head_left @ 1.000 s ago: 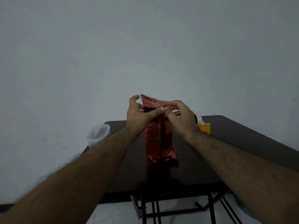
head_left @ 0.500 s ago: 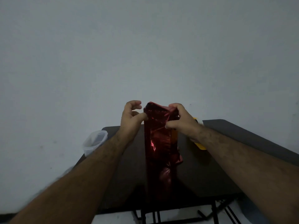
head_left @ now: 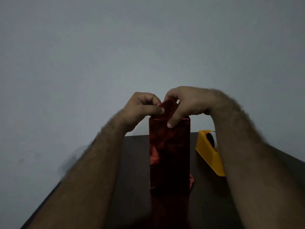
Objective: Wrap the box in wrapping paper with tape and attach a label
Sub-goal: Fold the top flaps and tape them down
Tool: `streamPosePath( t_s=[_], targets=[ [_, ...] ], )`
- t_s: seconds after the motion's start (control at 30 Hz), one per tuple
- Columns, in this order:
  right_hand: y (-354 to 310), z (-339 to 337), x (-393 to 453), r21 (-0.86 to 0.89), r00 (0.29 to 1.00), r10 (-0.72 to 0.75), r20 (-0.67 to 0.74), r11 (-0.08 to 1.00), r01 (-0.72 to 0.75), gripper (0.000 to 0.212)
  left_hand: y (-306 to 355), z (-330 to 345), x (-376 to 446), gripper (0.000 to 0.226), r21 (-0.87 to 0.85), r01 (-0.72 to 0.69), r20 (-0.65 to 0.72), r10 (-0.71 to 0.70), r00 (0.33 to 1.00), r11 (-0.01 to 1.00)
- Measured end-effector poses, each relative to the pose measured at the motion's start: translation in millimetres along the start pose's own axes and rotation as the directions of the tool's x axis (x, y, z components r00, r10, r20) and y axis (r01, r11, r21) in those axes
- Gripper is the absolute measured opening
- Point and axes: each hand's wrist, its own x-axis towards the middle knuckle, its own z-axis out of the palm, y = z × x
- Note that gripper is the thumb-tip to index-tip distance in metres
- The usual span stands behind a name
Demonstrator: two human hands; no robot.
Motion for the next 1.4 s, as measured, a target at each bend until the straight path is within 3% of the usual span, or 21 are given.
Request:
streamPosePath(
  t_s=[0.13,0.33,0.53,0.6,0.77,1.1,1.27,1.4],
  targets=[
    [0,12,8,0.012,0.996,-0.064,-0.067,0.998,0.065,0.054,-13,2,2,0.021,-0.084,0.014,-0.076,-0.02,0.997,0.996],
    [15,-4,2,0.283,0.975,-0.12,-0.185,0.944,0.17,0.021,-5,4,12,0.026,-0.058,0.04,-0.173,-0.049,0.984,0.998],
    [12,-6,-2,0.398,0.955,-0.032,-0.295,0.904,0.153,0.006,-2,12,5,0.008,-0.081,0.08,-0.156,-0.092,0.983,0.993],
    [11,-4,-2,0.413,0.94,-0.018,-0.34,0.896,0.167,0.001,-1,9,3,0.015,-0.107,0.07,-0.142,-0.085,0.986,0.992],
    [16,-4,-1,0.405,0.919,0.022,-0.395,0.901,0.152,0.005,2,5,0,0.015,-0.081,0.017,-0.087,-0.024,0.996,0.997],
    [25,-7,-5,0.415,0.946,-0.019,-0.324,0.896,0.16,0.011,2,16,0,0.019,-0.04,0.077,-0.118,-0.082,0.99,0.996],
    [30,-5,2,0.374,0.937,0.03,-0.348,0.921,0.11,0.009,0,20,0,0.009,-0.037,0.054,-0.157,-0.059,0.986,0.998],
    [34,-3,6,0.333,0.923,0.056,-0.381,0.939,0.081,0.015,-2,18,-2,0.015,0.004,0.022,-0.175,-0.021,0.984,1.0]
  ],
)
